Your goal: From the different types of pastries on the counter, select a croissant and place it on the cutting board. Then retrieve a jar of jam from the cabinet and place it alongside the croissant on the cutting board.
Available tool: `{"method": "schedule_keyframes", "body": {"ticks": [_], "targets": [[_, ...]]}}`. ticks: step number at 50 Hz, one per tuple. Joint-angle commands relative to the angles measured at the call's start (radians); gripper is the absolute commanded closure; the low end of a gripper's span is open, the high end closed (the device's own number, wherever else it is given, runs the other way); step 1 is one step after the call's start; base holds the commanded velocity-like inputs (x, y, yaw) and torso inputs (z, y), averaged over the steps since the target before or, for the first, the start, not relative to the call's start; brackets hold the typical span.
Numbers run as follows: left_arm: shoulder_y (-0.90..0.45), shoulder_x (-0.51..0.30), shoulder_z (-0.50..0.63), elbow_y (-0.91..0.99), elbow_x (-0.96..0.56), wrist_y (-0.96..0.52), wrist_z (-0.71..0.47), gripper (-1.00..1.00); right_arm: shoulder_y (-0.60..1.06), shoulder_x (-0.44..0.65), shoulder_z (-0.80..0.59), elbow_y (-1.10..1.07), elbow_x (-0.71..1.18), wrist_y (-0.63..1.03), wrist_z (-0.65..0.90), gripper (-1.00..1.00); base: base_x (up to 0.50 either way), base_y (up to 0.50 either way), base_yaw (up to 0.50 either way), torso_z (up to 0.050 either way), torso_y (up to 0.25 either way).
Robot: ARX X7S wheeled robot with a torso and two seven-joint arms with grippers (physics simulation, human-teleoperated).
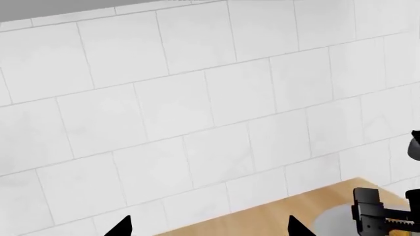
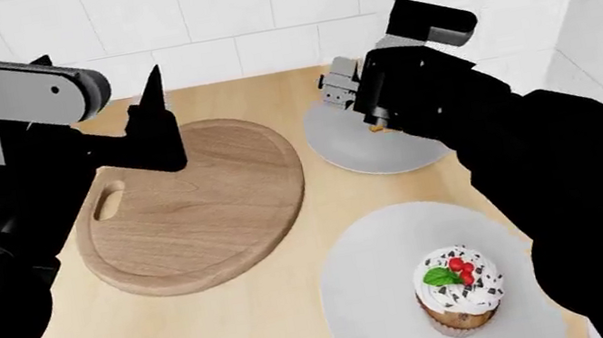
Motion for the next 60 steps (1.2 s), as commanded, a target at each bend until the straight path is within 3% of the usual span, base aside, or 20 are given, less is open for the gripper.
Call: {"method": "schedule_keyframes", "body": {"ticks": [1,24,25,47,60], "targets": [[0.005,-0.010,0.009,0.014,0.000,0.014,0.013,-1.00,0.010,0.000,0.002,0.003,-0.015,-0.006,-0.003,-1.00,0.00,0.00,0.00,0.000,-0.205],[-0.007,-0.011,0.005,0.013,-0.022,0.010,0.006,-1.00,0.018,0.000,-0.007,0.009,0.002,0.030,0.018,-1.00,0.00,0.00,0.00,0.000,-0.075],[-0.008,-0.011,0.004,0.013,-0.023,0.010,0.005,-1.00,0.019,0.000,-0.007,0.009,0.001,0.030,0.019,1.00,0.00,0.00,0.00,0.000,0.000],[-0.026,-0.010,0.003,0.014,-0.041,0.000,-0.014,-1.00,0.066,0.000,-0.010,0.012,-0.012,0.020,0.006,1.00,0.00,0.00,0.00,0.000,0.000],[-0.040,-0.018,-0.011,0.021,-0.062,-0.010,-0.026,-1.00,0.186,0.000,-0.040,0.039,-0.026,0.130,-0.119,1.00,0.00,0.00,0.00,0.000,0.247]]}}
